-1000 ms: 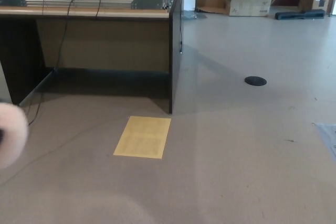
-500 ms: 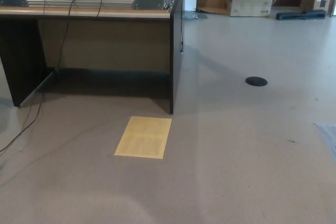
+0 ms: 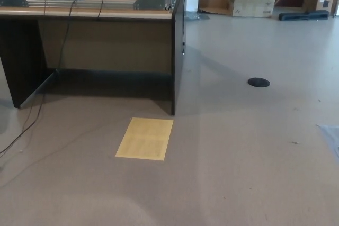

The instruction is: The robot extends its left hand to pick up an emotional support dumpling from the palm of a person and brings its hand down by its side. Then it extends its arm again to hand the dumpling back to the person.

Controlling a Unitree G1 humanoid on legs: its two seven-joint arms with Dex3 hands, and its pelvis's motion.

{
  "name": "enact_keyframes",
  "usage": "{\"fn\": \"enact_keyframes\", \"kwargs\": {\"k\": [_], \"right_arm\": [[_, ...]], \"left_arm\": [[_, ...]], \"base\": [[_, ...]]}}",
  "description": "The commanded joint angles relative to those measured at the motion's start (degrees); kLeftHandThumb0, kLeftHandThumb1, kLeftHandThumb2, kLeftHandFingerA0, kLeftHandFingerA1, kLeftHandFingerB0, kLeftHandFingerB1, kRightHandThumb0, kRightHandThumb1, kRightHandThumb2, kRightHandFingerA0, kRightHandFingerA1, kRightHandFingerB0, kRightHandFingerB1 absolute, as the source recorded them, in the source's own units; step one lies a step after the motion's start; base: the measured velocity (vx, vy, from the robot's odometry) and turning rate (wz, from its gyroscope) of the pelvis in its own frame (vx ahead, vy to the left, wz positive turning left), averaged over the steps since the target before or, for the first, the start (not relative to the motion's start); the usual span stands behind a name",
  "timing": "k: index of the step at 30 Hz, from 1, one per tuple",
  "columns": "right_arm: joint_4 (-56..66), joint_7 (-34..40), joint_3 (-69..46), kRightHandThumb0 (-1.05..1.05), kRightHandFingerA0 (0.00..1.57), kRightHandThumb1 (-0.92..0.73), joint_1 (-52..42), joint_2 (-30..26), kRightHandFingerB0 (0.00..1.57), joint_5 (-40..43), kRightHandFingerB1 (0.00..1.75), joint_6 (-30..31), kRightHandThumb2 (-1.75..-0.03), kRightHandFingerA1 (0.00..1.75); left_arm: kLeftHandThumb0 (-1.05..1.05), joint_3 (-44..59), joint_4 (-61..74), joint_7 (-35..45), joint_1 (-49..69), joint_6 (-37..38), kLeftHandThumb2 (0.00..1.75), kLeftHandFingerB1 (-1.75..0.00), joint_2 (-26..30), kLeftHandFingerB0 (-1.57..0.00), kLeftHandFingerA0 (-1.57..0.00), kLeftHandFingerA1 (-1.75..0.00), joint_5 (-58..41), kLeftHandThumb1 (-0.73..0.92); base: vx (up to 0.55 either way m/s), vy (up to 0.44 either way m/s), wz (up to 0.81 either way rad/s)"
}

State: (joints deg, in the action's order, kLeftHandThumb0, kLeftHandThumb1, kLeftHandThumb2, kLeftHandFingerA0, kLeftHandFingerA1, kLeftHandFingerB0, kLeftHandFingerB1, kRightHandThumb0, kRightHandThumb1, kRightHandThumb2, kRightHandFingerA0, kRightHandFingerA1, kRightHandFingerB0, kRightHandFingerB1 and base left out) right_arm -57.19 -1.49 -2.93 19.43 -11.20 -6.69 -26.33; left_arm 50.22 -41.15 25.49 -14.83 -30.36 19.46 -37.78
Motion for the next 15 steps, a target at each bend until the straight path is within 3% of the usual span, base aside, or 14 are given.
{"fn": "enact_keyframes", "kwargs": {"k": [1, 2, 3, 4, 5, 7, 8, 11, 12, 15], "right_arm": [[-1.14, 0.41, -1.21, -0.44, 0.79, -0.62, 0.61, -0.67, 0.48, 1.45, 0.36, 0.09, -0.59, 0.48], [-1.00, 0.55, -1.15, -0.44, 0.79, -0.62, 0.61, -0.75, 0.48, 1.31, 0.36, 0.38, -0.59, 0.48], [-0.83, 0.52, -1.21, -0.44, 0.79, -0.62, 0.60, -0.79, 0.48, 1.37, 0.36, 0.55, -0.59, 0.48], [-0.81, 0.39, -1.31, -0.44, 0.79, -0.62, 0.60, -0.76, 0.48, 1.52, 0.36, 0.46, -0.59, 0.48], [-0.90, 0.46, -1.26, -0.44, 0.79, -0.65, 0.65, -0.81, 0.48, 1.42, 0.36, 0.29, -0.60, 0.48], [-1.07, 0.65, -1.14, -0.44, 0.79, -0.65, 0.74, -0.89, 0.48, 1.16, 0.36, 0.08, -0.60, 0.48], [-1.22, 0.83, -1.12, -0.44, 0.79, -0.63, 0.86, -0.97, 0.46, 1.02, 0.36, -0.04, -0.59, 0.48], [-1.37, 0.96, -1.28, -0.42, 0.80, -0.63, 1.07, -0.95, 0.47, 1.12, 0.36, -0.20, -0.59, 0.48], [-1.46, 0.81, -1.38, -0.42, 0.80, -0.63, 1.13, -0.93, 0.47, 1.26, 0.36, -0.33, -0.59, 0.49], [-1.34, 0.95, -1.15, -0.42, 0.79, -0.64, 1.06, -1.28, 0.47, 0.71, 0.36, -0.36, -0.59, 0.48]], "left_arm": [[-0.31, 1.26, 2.52, 1.06, -4.26, -11.92, 1.07, -0.76, 2.59, -0.58, -1.17, -1.30, -9.19, 0.70], [-0.31, 1.01, 4.01, 0.25, -5.11, -12.20, 1.07, -0.76, 2.66, -0.58, -1.17, -1.30, -9.48, 0.70], [-0.37, 0.52, 5.68, -0.32, -7.00, -12.70, 0.66, -0.65, 3.32, -0.60, -0.84, -1.71, -9.85, 0.80], [-0.37, 0.32, 5.88, -0.19, -7.78, -12.91, 0.66, -0.65, 3.75, -0.60, -0.84, -1.71, -9.95, 0.80], [-0.45, -0.07, 5.70, 0.64, -9.38, -12.86, 0.81, -0.74, 4.65, -0.64, -1.02, -1.44, -10.01, 0.65], [-0.45, -0.49, 5.51, 1.60, -11.24, -12.91, 0.81, -0.74, 5.71, -0.64, -1.02, -1.44, -10.16, 0.65], [-0.35, -1.29, 6.47, 1.47, -13.43, -12.86, 0.63, -0.69, 6.43, -0.65, -1.02, -1.40, -10.16, 0.78], [-0.34, -2.31, 8.08, 1.43, -16.84, -13.31, 0.62, -0.76, 7.42, -0.63, -1.00, -1.44, -10.99, 0.76], [-0.28, -2.68, 8.35, 1.22, -18.44, -13.65, 0.64, -0.83, 7.94, -0.74, -1.00, -1.44, -11.26, 0.72], [-0.28, -4.15, 10.11, -0.41, -21.95, -13.87, 0.65, -0.91, 9.00, -0.73, -1.03, -1.43, -11.06, 0.74]], "base": [[0.00, 0.000, 0.00], [0.00, 0.000, 0.00], [0.00, 0.000, 0.00], [0.00, 0.000, 0.00], [0.00, 0.000, 0.00], [0.00, 0.000, 0.00], [0.00, 0.000, 0.00], [0.00, 0.000, 0.00], [0.00, 0.000, 0.00], [0.00, 0.000, 0.02]]}}
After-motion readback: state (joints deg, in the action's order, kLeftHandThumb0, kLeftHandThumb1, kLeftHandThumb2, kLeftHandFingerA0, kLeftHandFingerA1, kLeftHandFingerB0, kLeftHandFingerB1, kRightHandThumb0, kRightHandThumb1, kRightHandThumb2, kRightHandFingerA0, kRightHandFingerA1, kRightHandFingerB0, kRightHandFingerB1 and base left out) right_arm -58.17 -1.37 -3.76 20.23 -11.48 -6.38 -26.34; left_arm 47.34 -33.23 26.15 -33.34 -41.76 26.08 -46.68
